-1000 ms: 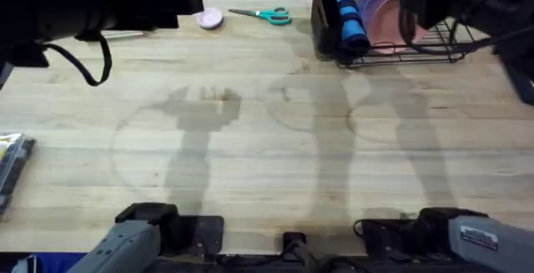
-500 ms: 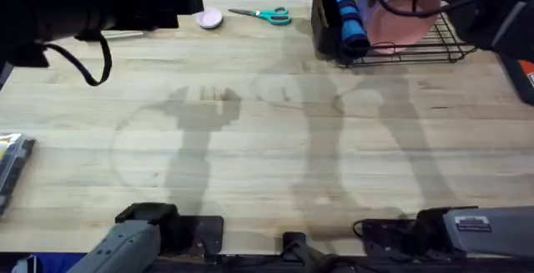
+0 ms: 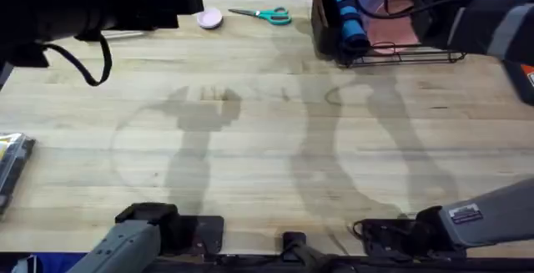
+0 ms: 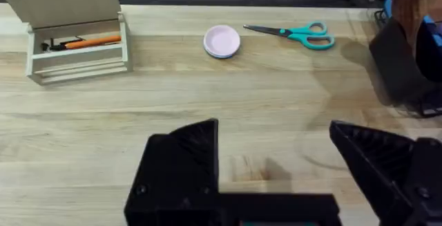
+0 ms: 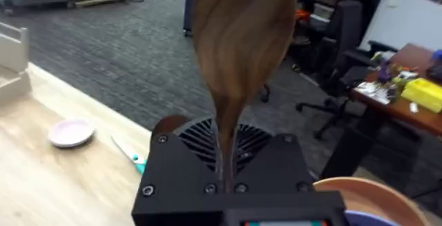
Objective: Pick up the spoon on the table one by one and put them onto the rack
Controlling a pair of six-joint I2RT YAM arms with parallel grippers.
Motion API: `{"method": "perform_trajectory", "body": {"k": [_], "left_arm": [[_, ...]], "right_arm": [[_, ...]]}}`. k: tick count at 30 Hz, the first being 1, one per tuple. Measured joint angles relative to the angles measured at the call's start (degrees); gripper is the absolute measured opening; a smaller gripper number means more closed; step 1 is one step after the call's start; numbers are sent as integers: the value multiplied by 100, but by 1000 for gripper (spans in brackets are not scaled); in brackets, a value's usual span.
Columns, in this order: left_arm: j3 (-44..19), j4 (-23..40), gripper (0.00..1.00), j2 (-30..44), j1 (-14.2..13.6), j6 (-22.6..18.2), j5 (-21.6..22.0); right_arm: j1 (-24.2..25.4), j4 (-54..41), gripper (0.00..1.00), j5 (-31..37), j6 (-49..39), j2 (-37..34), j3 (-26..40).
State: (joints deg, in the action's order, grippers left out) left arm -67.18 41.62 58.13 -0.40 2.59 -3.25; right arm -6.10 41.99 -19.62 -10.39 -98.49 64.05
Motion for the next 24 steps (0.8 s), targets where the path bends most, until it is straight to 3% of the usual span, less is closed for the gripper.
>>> {"method": "perform_trajectory", "body": {"k": [24], "left_arm": [[0,0,993,0,0,0,0]], "right_arm": [[-128,322,32,-102,142,-622,138]]}}
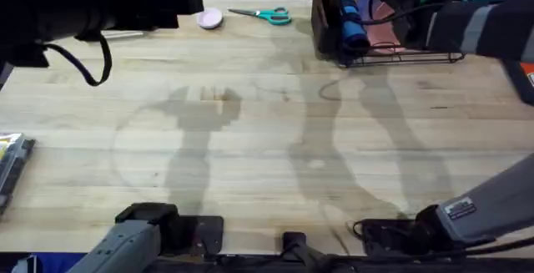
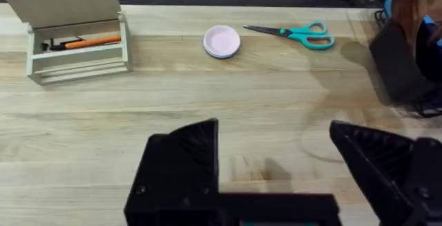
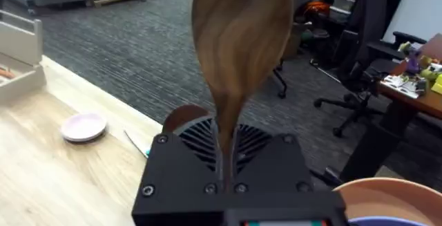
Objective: Pick up the spoon on the table one by one and put them onto the rack
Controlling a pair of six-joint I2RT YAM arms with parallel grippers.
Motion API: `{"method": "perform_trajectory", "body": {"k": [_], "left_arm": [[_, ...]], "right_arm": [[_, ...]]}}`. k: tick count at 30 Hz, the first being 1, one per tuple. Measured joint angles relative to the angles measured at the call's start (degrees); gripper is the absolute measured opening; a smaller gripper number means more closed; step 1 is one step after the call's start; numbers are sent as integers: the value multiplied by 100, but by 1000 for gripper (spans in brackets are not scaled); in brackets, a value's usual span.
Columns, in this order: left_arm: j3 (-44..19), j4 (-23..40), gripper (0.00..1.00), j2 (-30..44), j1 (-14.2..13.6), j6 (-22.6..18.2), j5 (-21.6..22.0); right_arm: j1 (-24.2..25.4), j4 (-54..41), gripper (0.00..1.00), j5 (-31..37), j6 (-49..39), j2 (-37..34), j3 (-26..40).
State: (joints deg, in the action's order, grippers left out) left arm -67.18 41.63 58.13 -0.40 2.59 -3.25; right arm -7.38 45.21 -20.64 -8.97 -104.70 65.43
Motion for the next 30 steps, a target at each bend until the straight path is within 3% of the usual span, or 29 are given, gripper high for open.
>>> {"method": "perform_trajectory", "body": {"k": [30], "left_arm": [[0,1,993,-1,0,0,0]], "right_arm": [[-11,530,33,-149,0,-155,79]]}}
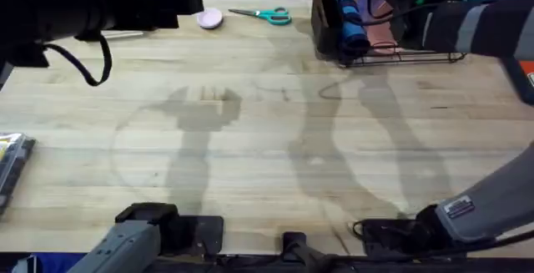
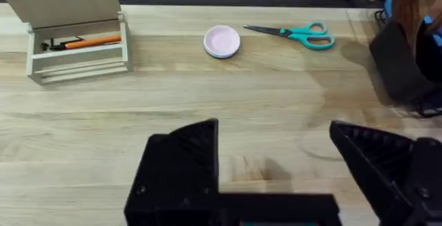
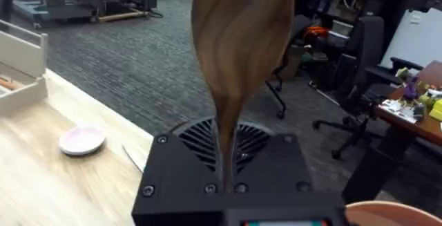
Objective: Pick up the spoon on the table one by one and put them onto the rack
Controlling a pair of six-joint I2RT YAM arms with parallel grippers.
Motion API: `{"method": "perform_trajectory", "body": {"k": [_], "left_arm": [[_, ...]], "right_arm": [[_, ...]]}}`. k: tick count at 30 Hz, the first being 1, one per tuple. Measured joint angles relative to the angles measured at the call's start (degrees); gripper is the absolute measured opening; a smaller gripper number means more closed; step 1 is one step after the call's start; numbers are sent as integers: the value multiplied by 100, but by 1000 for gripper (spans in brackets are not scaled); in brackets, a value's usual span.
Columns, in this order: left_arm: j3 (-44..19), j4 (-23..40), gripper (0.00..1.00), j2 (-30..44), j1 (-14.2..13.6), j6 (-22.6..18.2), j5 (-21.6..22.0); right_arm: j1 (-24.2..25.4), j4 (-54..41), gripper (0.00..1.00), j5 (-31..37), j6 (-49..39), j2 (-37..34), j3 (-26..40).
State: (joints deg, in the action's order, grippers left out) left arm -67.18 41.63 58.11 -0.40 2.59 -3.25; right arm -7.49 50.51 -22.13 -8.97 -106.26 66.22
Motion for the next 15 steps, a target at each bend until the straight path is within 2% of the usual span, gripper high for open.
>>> {"method": "perform_trajectory", "body": {"k": [15], "left_arm": [[0,-1,993,1,0,0,2]], "right_arm": [[0,-1743,32,2,-275,0,26]]}}
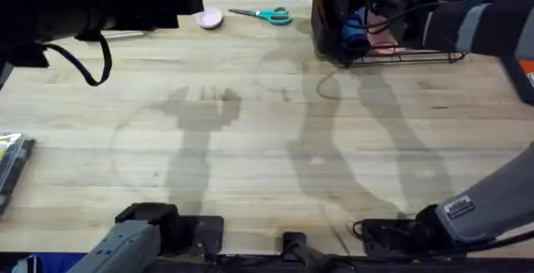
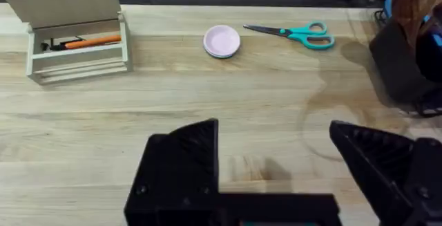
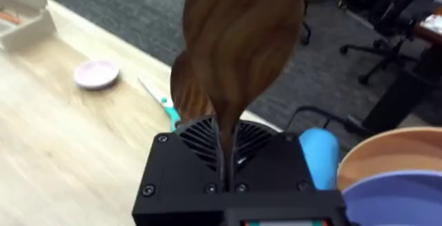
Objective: Pick up the spoon on the table one by one and put them onto the rack
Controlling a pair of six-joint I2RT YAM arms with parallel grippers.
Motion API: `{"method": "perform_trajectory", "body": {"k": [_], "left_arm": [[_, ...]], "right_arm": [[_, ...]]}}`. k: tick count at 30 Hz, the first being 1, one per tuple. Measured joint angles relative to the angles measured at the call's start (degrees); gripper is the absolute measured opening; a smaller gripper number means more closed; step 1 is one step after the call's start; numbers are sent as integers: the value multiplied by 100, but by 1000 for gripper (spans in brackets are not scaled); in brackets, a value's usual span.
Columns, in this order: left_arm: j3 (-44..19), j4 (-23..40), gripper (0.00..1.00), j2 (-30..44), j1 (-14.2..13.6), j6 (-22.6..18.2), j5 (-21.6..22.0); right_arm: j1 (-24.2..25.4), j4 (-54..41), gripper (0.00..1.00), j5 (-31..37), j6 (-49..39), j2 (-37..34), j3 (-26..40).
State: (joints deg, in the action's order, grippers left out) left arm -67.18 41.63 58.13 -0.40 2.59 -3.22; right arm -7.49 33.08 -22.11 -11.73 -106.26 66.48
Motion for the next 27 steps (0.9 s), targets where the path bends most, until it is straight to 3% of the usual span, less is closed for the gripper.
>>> {"method": "perform_trajectory", "body": {"k": [19,24,27], "left_arm": [[0,2,994,0,0,0,-1],[0,2,993,0,0,0,-2],[0,2,993,0,0,0,-2]], "right_arm": [[88,-965,40,0,-289,2,166],[112,-1109,214,4,-300,0,159],[114,-1123,439,4,-310,0,157]]}}
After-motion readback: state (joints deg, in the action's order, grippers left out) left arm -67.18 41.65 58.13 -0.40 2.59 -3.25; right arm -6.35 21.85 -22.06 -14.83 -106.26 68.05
